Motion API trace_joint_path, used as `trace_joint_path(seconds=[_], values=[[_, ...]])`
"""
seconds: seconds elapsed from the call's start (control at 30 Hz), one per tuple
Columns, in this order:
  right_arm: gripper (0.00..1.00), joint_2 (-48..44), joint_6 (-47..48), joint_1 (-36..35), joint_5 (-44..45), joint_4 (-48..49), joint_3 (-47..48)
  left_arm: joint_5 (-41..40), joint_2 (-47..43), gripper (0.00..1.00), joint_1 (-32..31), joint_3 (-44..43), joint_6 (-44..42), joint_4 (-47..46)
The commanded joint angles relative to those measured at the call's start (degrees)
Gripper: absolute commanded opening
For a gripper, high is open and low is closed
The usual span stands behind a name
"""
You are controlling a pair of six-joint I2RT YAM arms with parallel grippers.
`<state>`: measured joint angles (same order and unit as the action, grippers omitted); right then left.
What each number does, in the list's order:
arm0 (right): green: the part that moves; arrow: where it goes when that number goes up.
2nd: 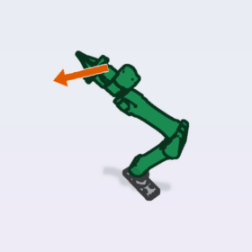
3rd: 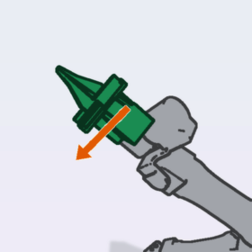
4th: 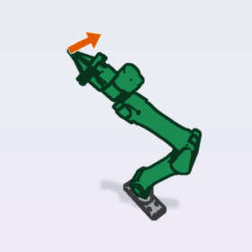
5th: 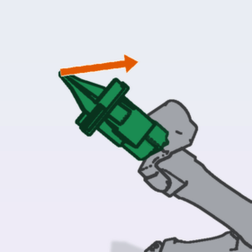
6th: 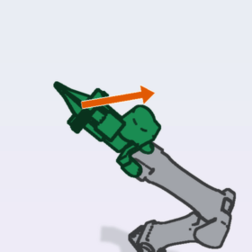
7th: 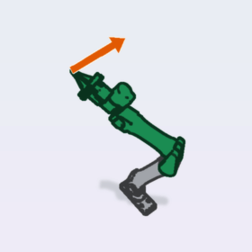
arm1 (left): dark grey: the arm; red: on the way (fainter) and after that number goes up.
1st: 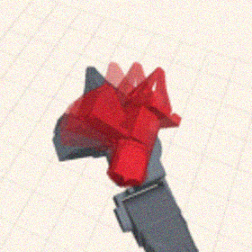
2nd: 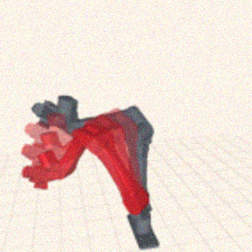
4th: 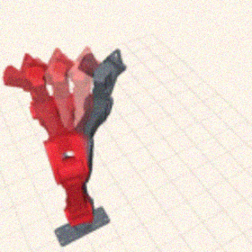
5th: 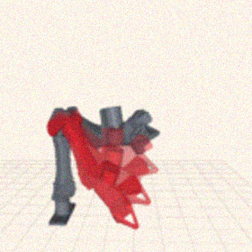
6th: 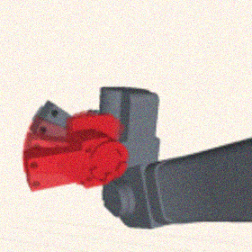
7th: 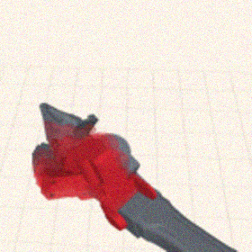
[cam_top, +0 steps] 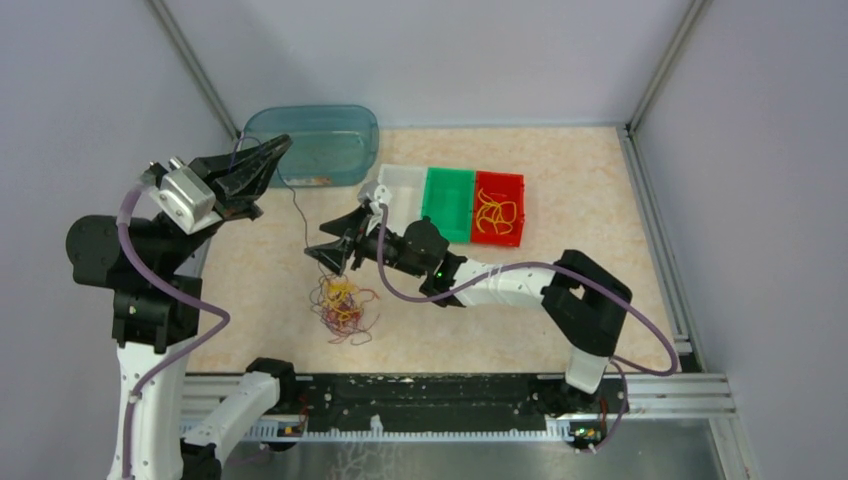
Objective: Untangle the cables
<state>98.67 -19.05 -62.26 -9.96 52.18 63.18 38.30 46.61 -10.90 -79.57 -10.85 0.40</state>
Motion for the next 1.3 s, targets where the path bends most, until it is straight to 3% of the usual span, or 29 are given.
trace_joint_path(seconds=[0.0,0.2,0.4,0.57,0.67,1.03,1.27], values=[[0.64,0.79,0.15,-0.74,-2.19,5.32,0.39,0.78,-0.39,0.00,-0.31,-1.29,0.75,0.30],[0.63,0.10,0.18,-0.76,-0.95,3.82,-1.51,0.75,-0.18,0.00,-0.27,-1.55,1.25,0.04],[0.67,-9.98,1.46,1.15,8.62,-3.28,-9.85,0.54,-0.37,0.00,-0.27,-1.30,1.05,0.12],[0.69,-19.23,2.11,2.02,7.06,-0.96,-19.58,0.99,-0.37,0.00,-0.27,-0.94,1.35,-0.32],[0.69,-21.44,5.53,0.13,5.10,-0.82,-20.43,1.14,-0.24,0.00,-0.27,-0.94,1.34,-0.72],[0.67,-5.90,4.96,-1.64,-3.56,0.77,-4.34,-0.03,0.13,0.00,-0.27,-1.89,1.96,0.41],[0.62,2.35,4.99,-2.23,0.61,-1.88,-0.07,0.33,0.07,0.00,-0.27,-2.38,1.80,-0.19]])
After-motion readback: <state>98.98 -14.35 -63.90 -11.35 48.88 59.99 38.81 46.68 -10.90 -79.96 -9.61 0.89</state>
